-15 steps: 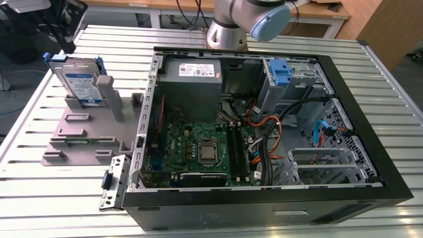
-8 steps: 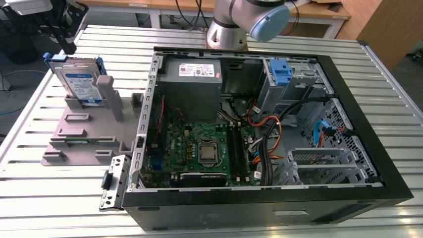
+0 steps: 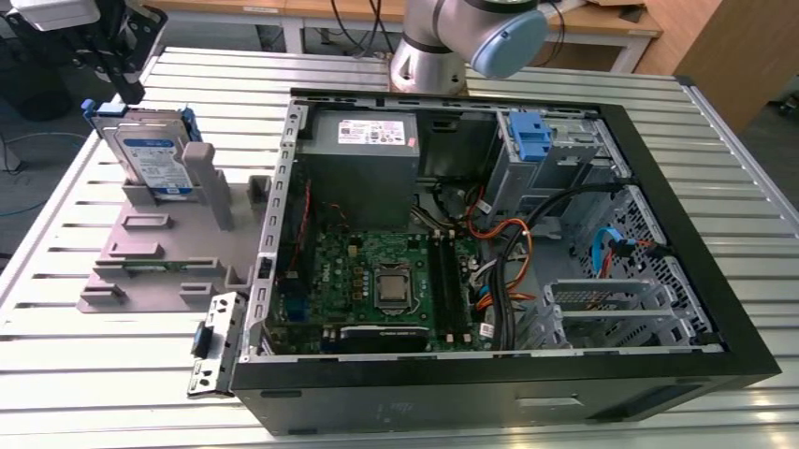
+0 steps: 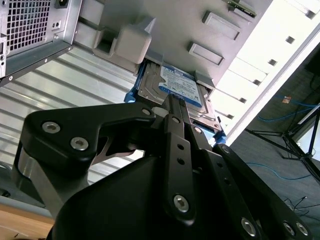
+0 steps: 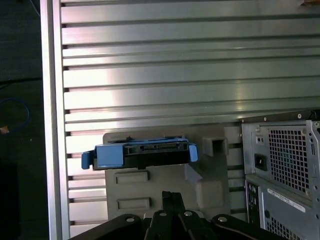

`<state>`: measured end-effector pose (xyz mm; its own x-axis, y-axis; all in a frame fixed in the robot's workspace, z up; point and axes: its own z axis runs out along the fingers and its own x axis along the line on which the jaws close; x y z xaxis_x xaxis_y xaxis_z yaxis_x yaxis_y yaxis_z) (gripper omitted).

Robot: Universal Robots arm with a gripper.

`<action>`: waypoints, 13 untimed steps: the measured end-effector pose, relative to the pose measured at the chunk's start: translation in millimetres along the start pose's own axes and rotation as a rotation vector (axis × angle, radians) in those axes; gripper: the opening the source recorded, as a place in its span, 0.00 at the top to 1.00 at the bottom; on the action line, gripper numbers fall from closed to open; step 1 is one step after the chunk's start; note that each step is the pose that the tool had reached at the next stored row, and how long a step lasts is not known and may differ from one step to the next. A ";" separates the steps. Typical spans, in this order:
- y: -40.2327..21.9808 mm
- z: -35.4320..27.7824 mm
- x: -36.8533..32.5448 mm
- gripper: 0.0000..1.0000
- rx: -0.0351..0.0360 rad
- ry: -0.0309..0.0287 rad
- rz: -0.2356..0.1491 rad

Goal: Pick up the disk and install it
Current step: 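Reach for the disk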

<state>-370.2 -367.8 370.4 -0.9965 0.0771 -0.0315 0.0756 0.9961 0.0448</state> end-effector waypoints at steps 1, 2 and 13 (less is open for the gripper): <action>0.0 0.3 0.2 0.89 -0.0003 -0.0002 0.000; 0.0 0.9 0.7 0.89 -0.0006 -0.0003 0.000; 4.6 4.6 4.6 0.89 -0.0008 -0.0001 0.000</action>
<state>-374.3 -362.7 365.9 -0.9965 0.0772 -0.0316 0.0757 0.9961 0.0457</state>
